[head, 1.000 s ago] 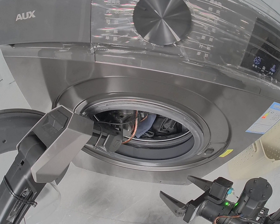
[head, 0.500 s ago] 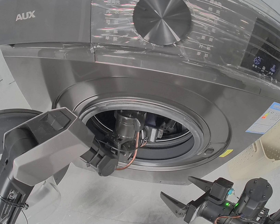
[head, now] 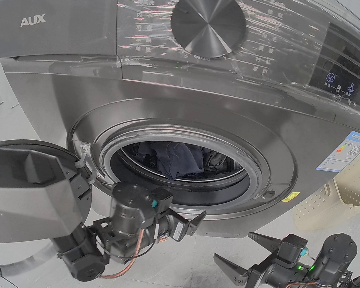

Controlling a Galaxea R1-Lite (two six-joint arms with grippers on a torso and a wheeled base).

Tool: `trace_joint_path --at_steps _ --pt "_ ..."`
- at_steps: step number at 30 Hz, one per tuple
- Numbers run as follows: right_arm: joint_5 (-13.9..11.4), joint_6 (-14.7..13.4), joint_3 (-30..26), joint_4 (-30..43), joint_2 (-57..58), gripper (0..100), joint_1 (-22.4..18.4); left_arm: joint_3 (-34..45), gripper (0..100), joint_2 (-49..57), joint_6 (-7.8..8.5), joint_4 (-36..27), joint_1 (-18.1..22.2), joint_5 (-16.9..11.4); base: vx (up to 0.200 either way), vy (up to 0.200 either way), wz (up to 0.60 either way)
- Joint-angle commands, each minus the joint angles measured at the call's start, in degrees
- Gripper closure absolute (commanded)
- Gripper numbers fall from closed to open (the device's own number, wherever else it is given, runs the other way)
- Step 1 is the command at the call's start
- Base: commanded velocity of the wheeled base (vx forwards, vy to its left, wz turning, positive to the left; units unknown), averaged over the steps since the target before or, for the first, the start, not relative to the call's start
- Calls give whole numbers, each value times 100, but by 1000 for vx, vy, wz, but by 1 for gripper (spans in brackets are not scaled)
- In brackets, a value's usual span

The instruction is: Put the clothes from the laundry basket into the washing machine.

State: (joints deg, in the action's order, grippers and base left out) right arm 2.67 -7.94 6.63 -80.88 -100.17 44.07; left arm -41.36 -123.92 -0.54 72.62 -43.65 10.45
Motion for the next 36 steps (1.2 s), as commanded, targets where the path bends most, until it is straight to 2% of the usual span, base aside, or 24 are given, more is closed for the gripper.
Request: trace_joint_path --at_steps 1,3,7,13,17,21,24,28,31,34,35,36 --pt "-12 20 -312 29 824 0 -680 2168 0 1520 -272 1316 -389 -104 0 0 0" --pt "-3 3 -461 -6 1026 0 -768 2510 0 1783 -263 1589 -389 -96 0 0 0" --pt "41 -24 -663 55 1465 0 -777 3011 0 2469 -254 1589 -442 -43 0 0 0" --pt "58 -6 -663 134 1870 0 -909 3442 0 2935 -280 1597 -495 -25 -33 0 0" --pt "155 117 -663 820 2608 0 -1234 3811 0 3497 -298 1589 -460 63 -200 0 0" --pt "199 196 -663 2103 3750 0 -1419 4136 0 4183 -298 1527 -266 142 -200 0 0" --pt "190 205 -663 3228 4779 0 -1603 4136 0 4877 -201 1096 15 203 -200 0 0" --pt "164 310 -619 4564 6000 0 -2060 4136 0 5897 159 -2 155 221 -200 0 0" --pt "120 530 -531 5223 6668 0 -2421 4136 0 6503 142 -626 525 195 -133 0 0" --pt "111 556 -505 5302 6756 0 -2473 4136 0 6565 133 -679 569 186 0 0 0" --pt "102 591 -338 5821 7301 0 -2825 4136 0 7153 54 -1329 815 142 0 0 0" --pt "102 591 -329 5953 7477 0 -2922 4136 0 7364 18 -1505 903 133 0 0 0"
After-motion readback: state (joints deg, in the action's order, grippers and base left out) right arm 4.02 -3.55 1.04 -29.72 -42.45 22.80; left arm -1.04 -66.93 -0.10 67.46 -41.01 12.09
